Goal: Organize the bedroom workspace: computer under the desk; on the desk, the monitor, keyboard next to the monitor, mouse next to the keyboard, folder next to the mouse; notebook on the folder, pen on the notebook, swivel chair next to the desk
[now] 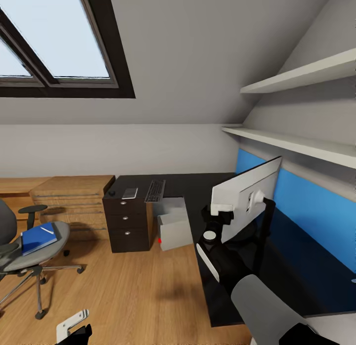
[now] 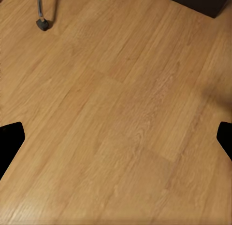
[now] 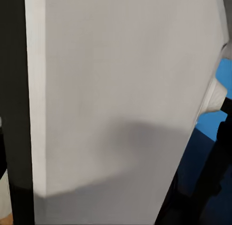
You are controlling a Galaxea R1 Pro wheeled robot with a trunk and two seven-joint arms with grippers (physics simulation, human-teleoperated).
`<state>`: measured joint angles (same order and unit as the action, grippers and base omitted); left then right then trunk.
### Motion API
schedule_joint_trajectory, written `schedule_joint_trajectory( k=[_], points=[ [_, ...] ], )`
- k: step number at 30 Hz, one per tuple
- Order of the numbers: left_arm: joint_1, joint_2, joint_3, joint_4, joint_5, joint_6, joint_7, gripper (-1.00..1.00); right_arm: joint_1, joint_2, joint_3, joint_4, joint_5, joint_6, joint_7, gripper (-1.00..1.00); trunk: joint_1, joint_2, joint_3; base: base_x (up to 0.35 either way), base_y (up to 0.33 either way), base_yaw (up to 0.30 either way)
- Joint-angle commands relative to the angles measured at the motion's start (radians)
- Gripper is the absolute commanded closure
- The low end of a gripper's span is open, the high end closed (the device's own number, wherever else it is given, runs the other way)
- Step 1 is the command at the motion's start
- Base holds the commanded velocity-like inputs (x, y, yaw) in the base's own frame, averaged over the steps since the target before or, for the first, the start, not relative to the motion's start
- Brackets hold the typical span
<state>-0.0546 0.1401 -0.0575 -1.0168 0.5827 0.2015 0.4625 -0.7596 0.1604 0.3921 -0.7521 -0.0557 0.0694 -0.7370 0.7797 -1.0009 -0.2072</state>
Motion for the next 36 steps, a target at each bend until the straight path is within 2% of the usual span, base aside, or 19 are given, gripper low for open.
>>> schedule_joint_trajectory(
  k=[1,14,36],
  points=[
    [-0.001,0.001,-0.004,-0.002,0.006,0.003,0.008,-1.0,-0.001,-0.001,0.005,-0.001,-0.006,0.007,-0.008,-1.0,0.0,-0.001,-0.001,-0.121,0.0,0.0],
    [-0.001,0.002,-0.003,-0.002,0.006,0.003,0.008,-1.0,-0.001,-0.002,0.005,0.009,-0.006,0.007,-0.008,-1.0,0.0,-0.001,-0.001,-0.196,-0.065,0.0],
    [-0.001,0.005,0.002,-0.002,0.006,0.003,0.008,-1.0,-0.001,-0.002,0.004,0.014,-0.006,0.007,-0.008,-1.0,0.0,-0.001,-0.001,-0.097,-0.077,0.0]
  ],
)
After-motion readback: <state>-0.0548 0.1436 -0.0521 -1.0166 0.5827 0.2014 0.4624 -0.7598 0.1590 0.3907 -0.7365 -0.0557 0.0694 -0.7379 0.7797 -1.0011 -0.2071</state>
